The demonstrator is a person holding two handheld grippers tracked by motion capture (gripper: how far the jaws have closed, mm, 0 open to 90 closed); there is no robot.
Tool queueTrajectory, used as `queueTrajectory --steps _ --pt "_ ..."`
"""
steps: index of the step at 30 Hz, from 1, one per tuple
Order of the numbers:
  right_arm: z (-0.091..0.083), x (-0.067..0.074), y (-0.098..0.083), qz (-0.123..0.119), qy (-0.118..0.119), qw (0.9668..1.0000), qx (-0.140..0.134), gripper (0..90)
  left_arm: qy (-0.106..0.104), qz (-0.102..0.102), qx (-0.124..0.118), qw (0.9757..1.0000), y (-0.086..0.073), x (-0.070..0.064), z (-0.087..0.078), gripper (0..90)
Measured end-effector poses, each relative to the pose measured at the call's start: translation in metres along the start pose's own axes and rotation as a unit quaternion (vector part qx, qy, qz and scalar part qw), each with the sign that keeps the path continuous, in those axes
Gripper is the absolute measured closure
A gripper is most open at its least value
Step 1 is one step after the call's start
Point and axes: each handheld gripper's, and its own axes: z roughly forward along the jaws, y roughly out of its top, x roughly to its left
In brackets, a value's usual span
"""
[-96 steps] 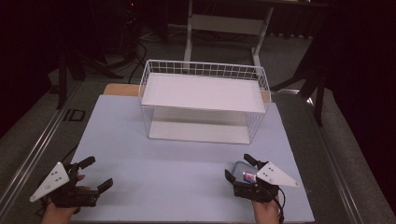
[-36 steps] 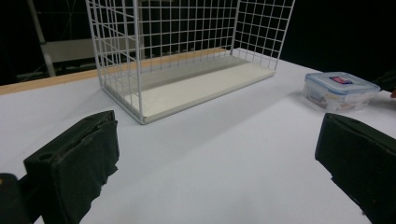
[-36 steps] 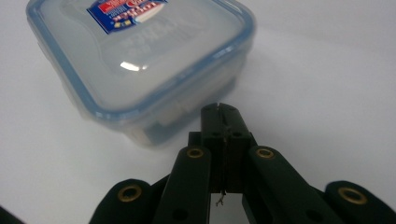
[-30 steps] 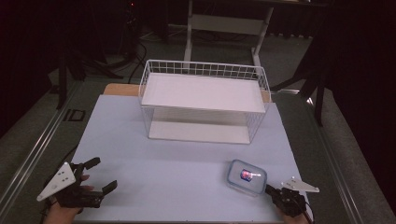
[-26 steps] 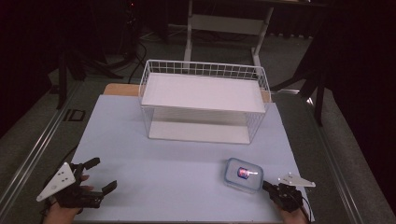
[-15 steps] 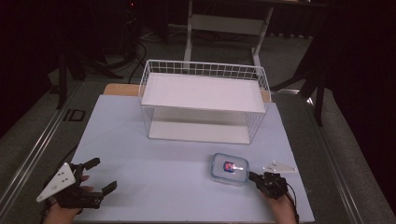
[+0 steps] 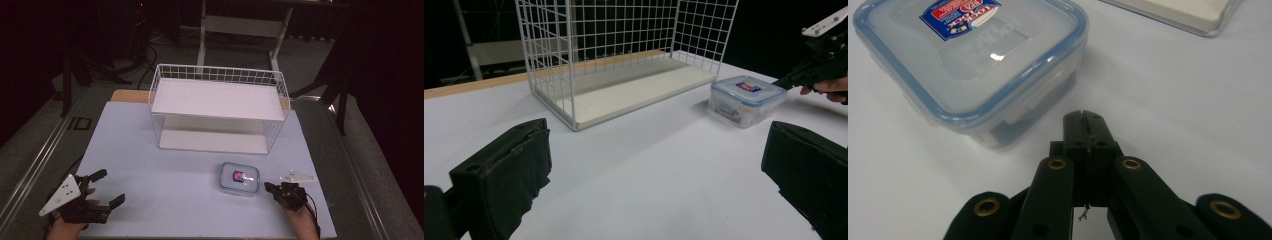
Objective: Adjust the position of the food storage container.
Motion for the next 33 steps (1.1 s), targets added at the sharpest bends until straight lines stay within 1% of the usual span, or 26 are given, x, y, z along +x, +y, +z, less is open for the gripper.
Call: queueTrajectory --steps 3,5,8,10,13,18,23,28,33 --pt "0.004 0.0 -0.001 0.004 0.006 1.0 0.006 90.0 -0.002 0.001 0.001 1.0 0.0 -0.001 0.0 0.6" --pt "0.008 0.001 0.001 -0.001 0.01 0.9999 0.01 90.0 -0.002 0.003 0.002 1.0 0.0 -0.001 0.001 0.7" --pt "0.015 0.005 0.007 -0.005 0.021 0.9997 0.009 90.0 -0.001 0.0 0.002 1.0 -0.001 0.0 0.0 0.6" --pt "0.021 0.008 0.011 -0.017 0.017 0.9996 0.015 90.0 0.0 -0.001 0.001 1.0 -0.001 -0.001 0.0 0.6" --pt "0.027 0.008 0.016 -0.013 0.025 0.9995 0.014 90.0 0.0 -0.001 0.002 1.0 -0.001 -0.001 0.0 0.7" --pt "0.036 0.014 0.024 -0.023 0.033 0.9991 0.015 90.0 0.001 0.0 0.005 1.0 -0.001 -0.001 0.0 0.7" --pt "0.043 0.021 0.032 -0.039 0.043 0.9981 0.02 90.0 0.0 0.001 0.007 1.0 -0.001 -0.001 0.0 0.6" --pt "0.051 0.027 0.041 -0.054 0.048 0.9971 0.025 90.0 0.0 0.001 0.008 1.0 -0.001 -0.001 0.0 0.7" --pt "0.059 0.031 0.049 -0.061 0.053 0.9963 0.029 90.0 -0.001 0.001 0.008 1.0 -0.002 -0.001 0.001 0.7"
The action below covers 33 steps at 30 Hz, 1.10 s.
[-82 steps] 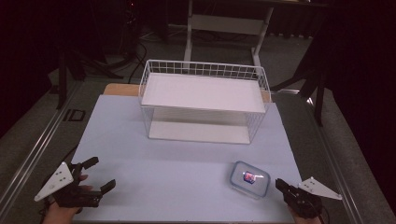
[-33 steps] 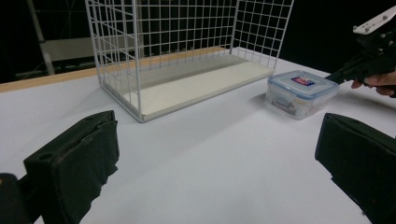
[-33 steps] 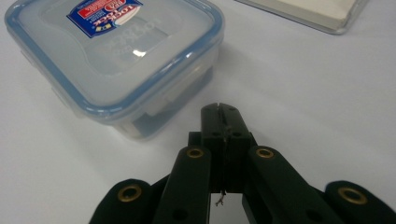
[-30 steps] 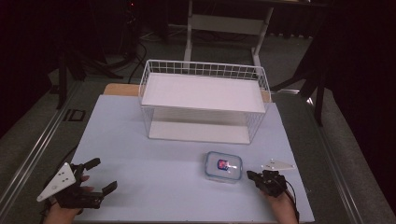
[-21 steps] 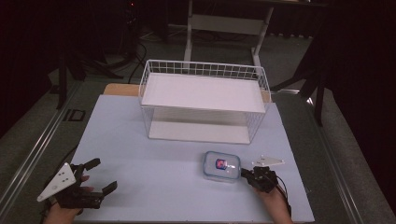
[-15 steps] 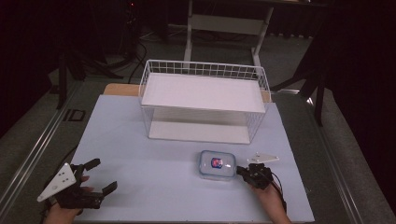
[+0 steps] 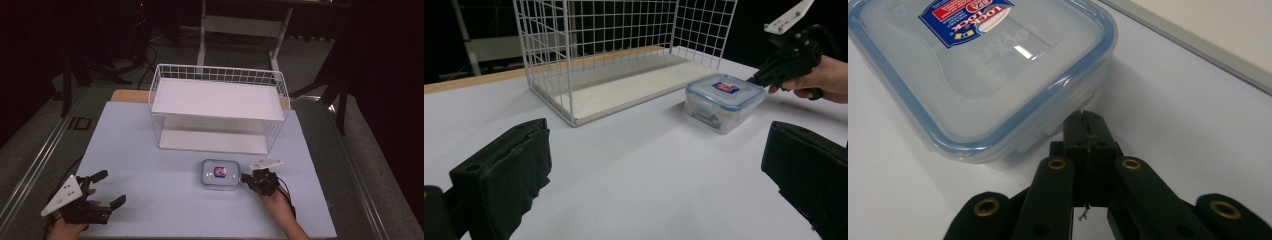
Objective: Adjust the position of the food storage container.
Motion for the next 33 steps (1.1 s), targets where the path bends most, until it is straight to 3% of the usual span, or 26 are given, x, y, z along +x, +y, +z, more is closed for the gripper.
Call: queueTrajectory --steps 16,26,33 --pt "0.024 0.012 0.025 -0.032 0.012 0.9993 0.012 90.0 -0.002 -0.001 0.003 1.0 -0.001 -0.001 0.0 0.7" --pt "0.022 0.011 0.024 -0.03 0.012 0.9995 0.006 90.0 -0.006 -0.005 0.005 1.0 -0.001 -0.001 0.001 0.7" --pt "0.006 0.007 0.019 -0.021 0.003 0.9997 -0.008 89.4 -0.013 -0.007 0.012 0.9998 -0.002 -0.002 0.005 0.6"
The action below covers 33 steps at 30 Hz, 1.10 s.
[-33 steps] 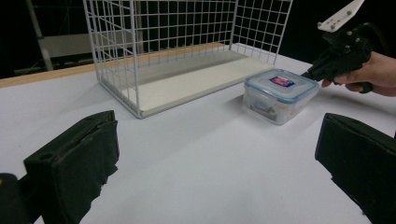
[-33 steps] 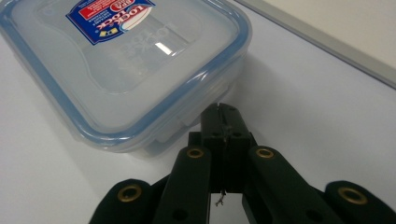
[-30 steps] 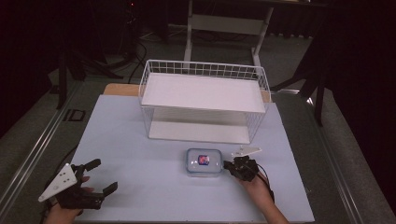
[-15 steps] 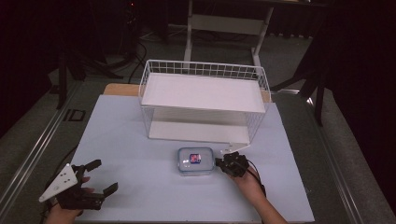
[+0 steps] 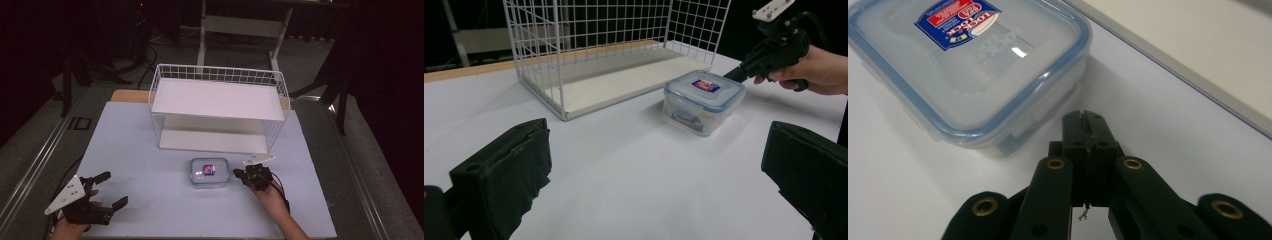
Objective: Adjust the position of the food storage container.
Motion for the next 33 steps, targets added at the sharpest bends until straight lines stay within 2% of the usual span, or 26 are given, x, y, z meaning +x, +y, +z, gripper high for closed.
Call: queueTrajectory --steps 3,6,11,13,16,17,18,20,21,25,26,27,29,30,31,32,33 --pt "0.0 0.001 -0.004 0.008 0.007 0.9999 0.006 89.7 -0.002 0.002 0.003 1.0 0.0 -0.001 0.002 0.6" --pt "0.004 0.006 -0.007 0.004 0.019 0.9997 0.016 89.8 -0.003 0.004 0.004 1.0 0.0 -0.001 0.002 0.6" --pt "0.007 0.015 -0.007 -0.003 0.038 0.9991 0.016 89.9 -0.005 0.0 0.005 1.0 -0.001 0.0 0.003 0.7" --pt "0.006 0.019 -0.007 -0.009 0.036 0.9991 0.019 90.0 -0.007 0.002 0.006 1.0 -0.001 -0.001 0.004 0.6" --pt "0.007 0.019 -0.007 -0.006 0.039 0.999 0.019 90.0 -0.009 0.002 0.007 0.9999 -0.001 -0.001 0.005 0.6" --pt "0.006 0.019 -0.008 -0.001 0.05 0.9986 0.017 90.0 -0.009 0.001 0.007 0.9999 -0.001 -0.001 0.005 0.7" --pt "0.005 0.019 -0.008 0.001 0.053 0.9985 0.014 89.9 -0.01 0.002 0.008 0.9999 -0.001 -0.001 0.006 0.6" --pt "0.004 0.02 -0.008 -0.002 0.05 0.9986 0.015 89.8 -0.011 0.001 0.01 0.9999 -0.001 -0.001 0.007 0.7" --pt "0.002 0.022 -0.007 -0.014 0.031 0.9993 0.017 86.7 -0.015 0.0 0.013 0.9998 -0.001 -0.001 0.008 0.6" --pt "-0.001 0.02 -0.007 -0.01 0.023 0.9996 0.016 83.8 -0.021 -0.003 0.014 0.9997 0.0 -0.001 0.01 0.6" --pt "-0.012 0.019 -0.007 -0.007 0.017 0.9998 0.012 70.8 -0.027 -0.002 0.021 0.9994 0.002 -0.002 0.012 0.6" --pt "-0.012 0.019 -0.007 -0.007 0.017 0.9998 0.012 70.8 -0.027 -0.002 0.021 0.9994 0.002 -0.002 0.012 0.6" --pt "-0.022 0.022 -0.007 -0.012 0.011 0.9999 0.002 55.3 -0.031 -0.001 0.029 0.9991 0.005 -0.004 0.015 0.7" --pt "-0.027 0.022 -0.007 -0.005 0.019 0.9998 -0.005 47.7 -0.035 -0.004 0.034 0.9988 0.007 -0.005 0.017 0.6" --pt "-0.037 0.022 -0.006 0.008 0.035 0.9989 -0.028 33.0 -0.037 -0.006 0.037 0.9986 0.009 -0.005 0.019 0.7" --pt "-0.041 0.022 -0.005 0.011 0.04 0.9985 -0.036 24.5 -0.037 -0.009 0.052 0.9979 0.013 -0.007 0.025 0.7" --pt "-0.045 0.023 -0.003 0.007 0.044 0.9981 -0.041 20.1 -0.037 -0.009 0.052 0.9979 0.013 -0.007 0.025 0.7"
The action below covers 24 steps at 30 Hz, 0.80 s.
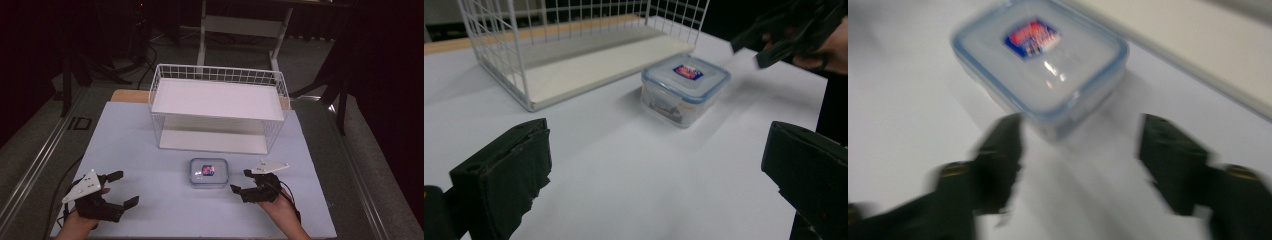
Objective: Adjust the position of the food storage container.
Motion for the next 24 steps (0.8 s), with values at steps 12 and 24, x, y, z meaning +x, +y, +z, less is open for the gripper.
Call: queueTrajectory --steps 12,24 --pt "-0.013 -0.002 0.0 0.043 -0.001 0.9974 -0.058 19.7 -0.026 -0.013 -0.005 0.9996 0.031 -0.006 0.058 0.7" --pt "-0.002 -0.003 0.012 0.043 -0.022 0.9973 -0.056 21.0 -0.044 -0.023 0.023 0.9985 0.043 -0.014 0.099 0.7"
